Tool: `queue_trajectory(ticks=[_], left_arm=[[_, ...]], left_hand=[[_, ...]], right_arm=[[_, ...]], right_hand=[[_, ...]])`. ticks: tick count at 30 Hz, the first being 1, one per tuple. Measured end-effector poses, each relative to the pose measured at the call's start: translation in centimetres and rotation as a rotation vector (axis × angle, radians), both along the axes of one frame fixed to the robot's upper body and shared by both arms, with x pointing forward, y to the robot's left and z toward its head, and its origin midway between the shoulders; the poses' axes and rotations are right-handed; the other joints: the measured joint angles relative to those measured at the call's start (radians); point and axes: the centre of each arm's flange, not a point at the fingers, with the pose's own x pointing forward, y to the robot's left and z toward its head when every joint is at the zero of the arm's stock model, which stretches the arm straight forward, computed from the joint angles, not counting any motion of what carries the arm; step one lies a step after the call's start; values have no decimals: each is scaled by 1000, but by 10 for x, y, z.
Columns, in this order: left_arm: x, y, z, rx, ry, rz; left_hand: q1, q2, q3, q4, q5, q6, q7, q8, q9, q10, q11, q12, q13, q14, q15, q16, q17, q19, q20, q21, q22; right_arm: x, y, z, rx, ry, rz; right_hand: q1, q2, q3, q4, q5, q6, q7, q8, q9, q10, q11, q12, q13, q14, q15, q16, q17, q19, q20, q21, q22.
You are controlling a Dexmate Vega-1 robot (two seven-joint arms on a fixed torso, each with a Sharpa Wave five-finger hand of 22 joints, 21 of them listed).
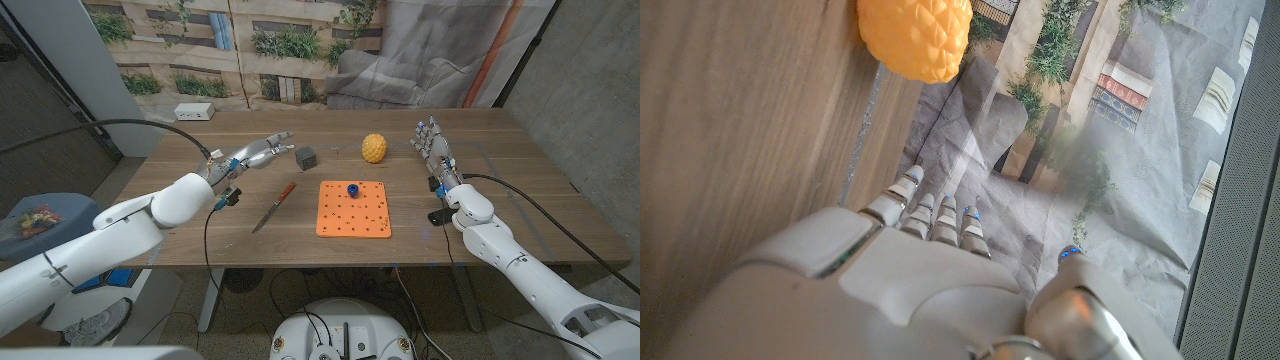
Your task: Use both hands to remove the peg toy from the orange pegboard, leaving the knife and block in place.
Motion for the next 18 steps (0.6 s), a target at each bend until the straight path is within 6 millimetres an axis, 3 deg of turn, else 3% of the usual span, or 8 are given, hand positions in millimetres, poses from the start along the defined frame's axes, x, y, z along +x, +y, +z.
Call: queue_trajectory(ticks=[10,18], left_arm=[[0,-13,-6,118,-28,-16],[-2,-22,-13,203,-60,-33]], left_hand=[[-37,-17,-34,57,0,25,-17,0,0,14,-14,0,0,13,2,5,5,-6,6,0,6],[-39,-19,-43,66,0,34,-18,8,0,19,-19,0,0,22,0,5,5,-6,6,0,6]], right_arm=[[1,0,1,1,0,0],[4,2,1,-9,11,-4]], right_hand=[[-9,9,0,0,0,4,4,0,0,0,0,0,0,0,0,0,-4,-6,2,0,0],[-9,9,4,4,4,4,4,0,0,5,-5,0,0,0,0,4,-9,-12,2,0,0]])
